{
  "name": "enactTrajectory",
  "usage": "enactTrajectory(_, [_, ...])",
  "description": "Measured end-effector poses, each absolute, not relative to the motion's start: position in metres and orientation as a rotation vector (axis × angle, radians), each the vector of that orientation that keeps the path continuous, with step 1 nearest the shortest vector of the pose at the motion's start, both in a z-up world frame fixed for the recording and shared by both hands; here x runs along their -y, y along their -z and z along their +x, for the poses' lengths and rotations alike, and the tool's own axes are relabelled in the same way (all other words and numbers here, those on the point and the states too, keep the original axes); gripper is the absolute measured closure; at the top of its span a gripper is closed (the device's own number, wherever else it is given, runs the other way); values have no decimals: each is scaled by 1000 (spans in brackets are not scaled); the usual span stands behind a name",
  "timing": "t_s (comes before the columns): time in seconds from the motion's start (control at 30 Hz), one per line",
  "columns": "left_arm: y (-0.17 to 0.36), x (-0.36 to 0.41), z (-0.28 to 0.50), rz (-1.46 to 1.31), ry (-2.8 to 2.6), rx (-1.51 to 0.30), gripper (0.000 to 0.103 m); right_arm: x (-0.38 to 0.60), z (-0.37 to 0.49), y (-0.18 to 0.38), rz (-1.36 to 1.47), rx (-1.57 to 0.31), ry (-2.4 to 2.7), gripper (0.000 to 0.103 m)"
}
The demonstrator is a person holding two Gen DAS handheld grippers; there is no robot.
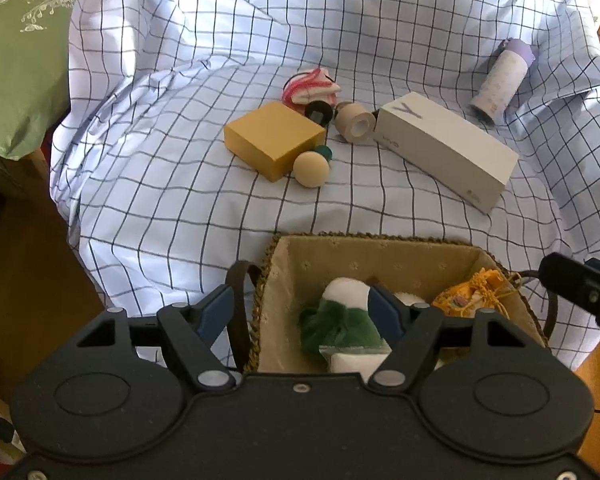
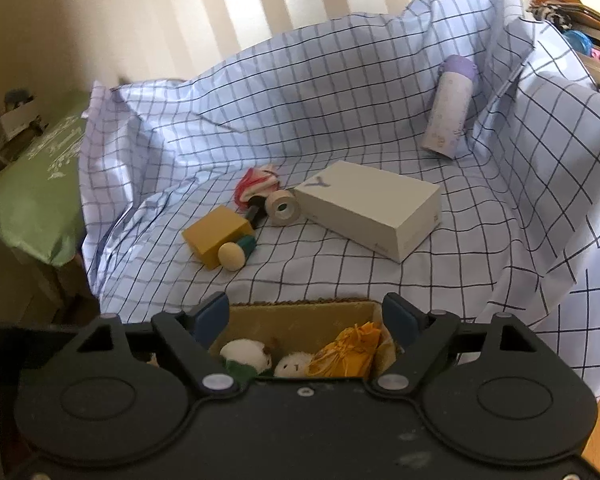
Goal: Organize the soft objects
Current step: 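Lower the yellow floral bundle into the basket and open the right tool, then withdraw both tools from the basket toward the remaining objects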
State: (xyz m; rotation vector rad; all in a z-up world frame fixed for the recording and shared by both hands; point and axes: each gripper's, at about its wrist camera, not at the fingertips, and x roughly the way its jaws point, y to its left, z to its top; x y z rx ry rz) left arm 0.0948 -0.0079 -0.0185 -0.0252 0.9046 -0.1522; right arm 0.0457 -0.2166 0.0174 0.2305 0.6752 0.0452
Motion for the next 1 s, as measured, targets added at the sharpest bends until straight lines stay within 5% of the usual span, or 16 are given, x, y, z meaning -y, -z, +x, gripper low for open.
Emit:
enactTrajectory(0.1, [18, 8, 98, -11, 136, -877, 22, 222, 53, -16, 254, -672, -8, 16])
enactTrajectory(1.0, [44, 5, 167, 138, -23, -750, 21, 235, 133, 13, -61, -562, 292, 3])
